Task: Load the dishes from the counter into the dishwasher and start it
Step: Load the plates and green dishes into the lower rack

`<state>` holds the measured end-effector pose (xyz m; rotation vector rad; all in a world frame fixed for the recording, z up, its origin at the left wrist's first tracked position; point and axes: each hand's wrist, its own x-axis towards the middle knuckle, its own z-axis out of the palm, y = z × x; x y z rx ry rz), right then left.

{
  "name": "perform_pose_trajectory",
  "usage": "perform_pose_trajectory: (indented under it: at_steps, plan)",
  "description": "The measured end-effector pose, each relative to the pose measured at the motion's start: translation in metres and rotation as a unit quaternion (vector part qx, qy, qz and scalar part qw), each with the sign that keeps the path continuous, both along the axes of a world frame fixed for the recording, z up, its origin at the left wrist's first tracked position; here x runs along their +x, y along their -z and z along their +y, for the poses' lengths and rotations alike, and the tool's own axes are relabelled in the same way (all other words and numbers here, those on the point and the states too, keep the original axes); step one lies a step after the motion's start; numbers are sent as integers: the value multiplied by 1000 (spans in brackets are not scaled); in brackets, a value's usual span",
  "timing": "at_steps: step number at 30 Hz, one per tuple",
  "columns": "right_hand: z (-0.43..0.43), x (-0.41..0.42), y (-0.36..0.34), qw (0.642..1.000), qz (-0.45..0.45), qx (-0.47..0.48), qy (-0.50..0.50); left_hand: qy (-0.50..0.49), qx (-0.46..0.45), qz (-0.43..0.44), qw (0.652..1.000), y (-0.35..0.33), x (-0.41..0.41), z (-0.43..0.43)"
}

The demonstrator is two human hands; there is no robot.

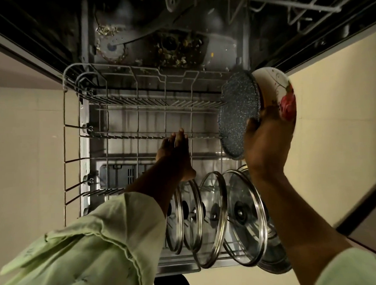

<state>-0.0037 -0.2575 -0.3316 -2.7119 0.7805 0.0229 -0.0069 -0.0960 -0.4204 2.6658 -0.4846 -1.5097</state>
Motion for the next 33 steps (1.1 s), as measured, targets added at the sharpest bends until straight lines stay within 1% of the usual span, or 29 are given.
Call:
perform_pose_trajectory:
  at_steps: [1, 3, 6, 9, 10, 13, 15, 16, 18, 19, 20, 21, 23, 25, 26, 29, 31, 33]
  plan:
    - [0, 2, 0, 1000, -15, 3, 3, 0, 0, -4, 1000, -7, 2, 0]
    - [2, 4, -4, 999, -19, -20, -18, -14, 2, -1, 1000, -6, 4, 0]
    - [-2, 1, -6, 997, -6, -77, -9, -11, -4, 0, 1000, -4, 4, -1]
    - [-7, 0, -4, 998, -31, -39, -25, -7, 0, -7, 1000, -3, 5, -1]
    - [-6, 2, -6, 998, -31, -40, -28, -5, -1, -10, 1000, -3, 5, -2]
    - [-4, 8, -13, 996, 32, -77, -10, -20, -6, -5, 1000, -3, 5, -4]
    - [-2, 10, -16, 996, 14, -93, -2, -23, -6, -5, 1000, 0, 4, -4]
    - [-1, 11, -15, 996, -2, -87, 6, -22, -6, -4, 1000, 0, 4, -4]
    - [-5, 15, -7, 998, -48, -27, 38, -24, -6, -3, 1000, 0, 4, -4]
    - [-6, 17, -4, 997, -52, -13, 55, -23, -7, -5, 1000, -1, 5, -3]
    - [-5, 19, -3, 997, -49, -21, 55, -20, -7, -8, 1000, -1, 5, -3]
    - [-2, 19, -2, 997, -56, -34, 35, -18, -4, -9, 1000, -1, 5, -3]
    - [6, 15, 0, 992, -86, -76, -45, -17, 0, -9, 1000, 0, 5, -3]
    - [16, 8, 0, 985, -79, -139, -62, -10, 5, -10, 1000, 0, 4, -4]
    - [22, 3, 0, 985, -67, -143, -73, -4, 8, -12, 1000, 0, 4, -4]
    - [42, -13, 3, 988, -25, -78, -129, 10, 11, -21, 1000, -1, 5, -2]
    - [52, -18, 4, 984, 2, -69, -162, 5, 4, -31, 999, -2, 4, 3]
    - [60, -21, 4, 979, 56, -45, -189, 13, -5, -52, 999, -3, 1, 11]
